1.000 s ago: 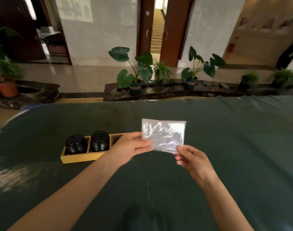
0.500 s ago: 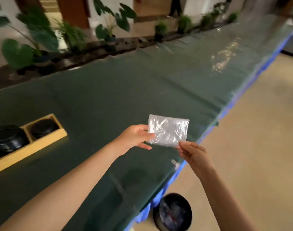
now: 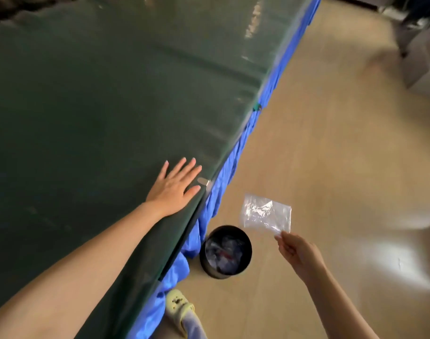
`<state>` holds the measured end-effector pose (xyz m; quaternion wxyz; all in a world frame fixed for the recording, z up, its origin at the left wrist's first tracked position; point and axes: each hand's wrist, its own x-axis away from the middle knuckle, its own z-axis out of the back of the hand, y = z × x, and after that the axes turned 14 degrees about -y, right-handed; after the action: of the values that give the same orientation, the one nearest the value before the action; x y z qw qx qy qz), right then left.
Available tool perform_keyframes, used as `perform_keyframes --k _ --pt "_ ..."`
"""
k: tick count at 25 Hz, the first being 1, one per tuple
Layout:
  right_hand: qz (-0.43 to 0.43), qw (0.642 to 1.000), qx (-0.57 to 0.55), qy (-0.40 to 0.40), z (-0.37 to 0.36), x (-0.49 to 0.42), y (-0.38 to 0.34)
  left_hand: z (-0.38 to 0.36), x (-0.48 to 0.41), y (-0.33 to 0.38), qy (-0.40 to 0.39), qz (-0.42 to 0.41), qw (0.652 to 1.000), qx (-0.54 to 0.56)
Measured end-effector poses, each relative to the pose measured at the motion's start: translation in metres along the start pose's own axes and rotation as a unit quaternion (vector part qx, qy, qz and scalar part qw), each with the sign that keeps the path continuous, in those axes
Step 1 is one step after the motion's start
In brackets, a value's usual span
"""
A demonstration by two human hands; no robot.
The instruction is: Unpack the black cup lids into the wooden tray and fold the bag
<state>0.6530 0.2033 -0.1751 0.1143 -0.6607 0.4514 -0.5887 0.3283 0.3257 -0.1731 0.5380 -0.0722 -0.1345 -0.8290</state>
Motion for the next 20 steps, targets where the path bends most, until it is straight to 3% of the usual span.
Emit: perform_keyframes --k 6,14,20 --pt "-0.026 0.980 0.133 0.149 0.035 -0.045 0.083 -0.012 -0.006 0.000 0.019 -0.010 0.999 -0.024" --pt "-0.042 0.957 0.249 0.145 0.033 -0.140 0.156 -0.015 -0.006 -0.001 0.031 -0.016 0.999 -0.013" --pt "-0.112 0.933 0.327 0.100 0.034 -0.210 0.204 -0.021 -0.012 -0.004 0.035 -0.023 0.999 -0.013"
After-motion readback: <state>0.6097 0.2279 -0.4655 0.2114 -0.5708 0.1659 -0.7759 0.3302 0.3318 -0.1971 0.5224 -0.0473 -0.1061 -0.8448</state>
